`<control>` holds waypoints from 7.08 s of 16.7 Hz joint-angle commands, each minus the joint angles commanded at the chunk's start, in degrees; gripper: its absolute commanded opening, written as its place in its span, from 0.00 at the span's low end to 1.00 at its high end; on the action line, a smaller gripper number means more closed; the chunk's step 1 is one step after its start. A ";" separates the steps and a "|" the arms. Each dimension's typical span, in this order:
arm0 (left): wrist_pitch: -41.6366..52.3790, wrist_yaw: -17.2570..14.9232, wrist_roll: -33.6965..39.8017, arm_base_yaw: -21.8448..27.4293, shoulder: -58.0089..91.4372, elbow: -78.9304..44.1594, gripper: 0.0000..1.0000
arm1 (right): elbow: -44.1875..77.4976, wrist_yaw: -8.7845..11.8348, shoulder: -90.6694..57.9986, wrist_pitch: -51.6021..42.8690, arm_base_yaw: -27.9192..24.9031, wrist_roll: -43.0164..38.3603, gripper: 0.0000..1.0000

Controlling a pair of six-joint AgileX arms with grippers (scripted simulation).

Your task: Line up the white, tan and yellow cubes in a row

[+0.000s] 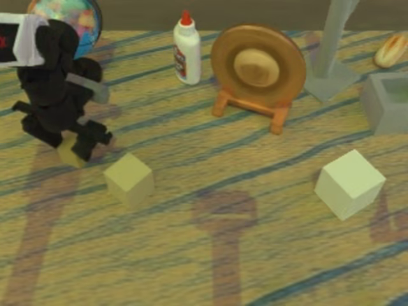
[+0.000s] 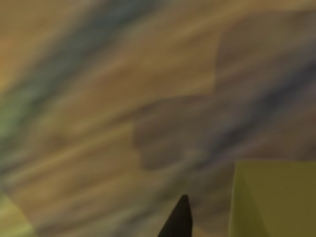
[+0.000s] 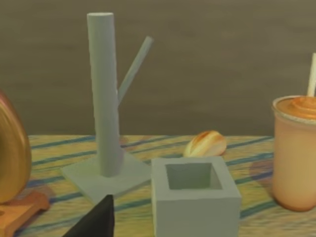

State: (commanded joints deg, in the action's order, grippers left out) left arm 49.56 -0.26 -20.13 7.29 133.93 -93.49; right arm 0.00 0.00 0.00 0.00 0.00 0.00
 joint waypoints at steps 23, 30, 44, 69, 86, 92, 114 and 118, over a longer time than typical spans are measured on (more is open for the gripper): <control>14.06 -0.57 0.47 -1.13 -7.01 -8.85 0.00 | 0.00 0.00 0.00 0.00 0.00 0.00 1.00; 16.65 -0.24 9.28 6.28 -3.69 -14.15 0.00 | 0.00 0.00 0.00 0.00 0.00 0.00 1.00; 29.17 1.34 70.34 43.99 6.91 -36.37 0.00 | 0.00 0.00 0.00 0.00 0.00 0.00 1.00; 14.77 1.55 72.60 45.81 8.40 -24.19 0.38 | 0.00 0.00 0.00 0.00 0.00 0.00 1.00; 14.78 1.55 72.60 45.82 8.38 -24.20 1.00 | 0.00 0.00 0.00 0.00 0.00 0.00 1.00; 23.49 1.54 72.84 45.45 7.44 -31.77 1.00 | 0.00 0.00 0.00 0.00 0.00 0.00 1.00; 19.33 0.44 23.35 25.78 -7.24 -10.98 1.00 | 0.00 0.00 0.00 0.00 0.00 0.00 1.00; 15.69 0.20 7.31 19.10 -12.53 -2.13 1.00 | 0.00 0.00 0.00 0.00 0.00 0.00 1.00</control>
State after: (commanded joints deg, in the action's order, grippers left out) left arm 65.25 -0.06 -12.81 26.38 121.40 -95.62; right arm 0.00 0.00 0.00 0.00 0.00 0.00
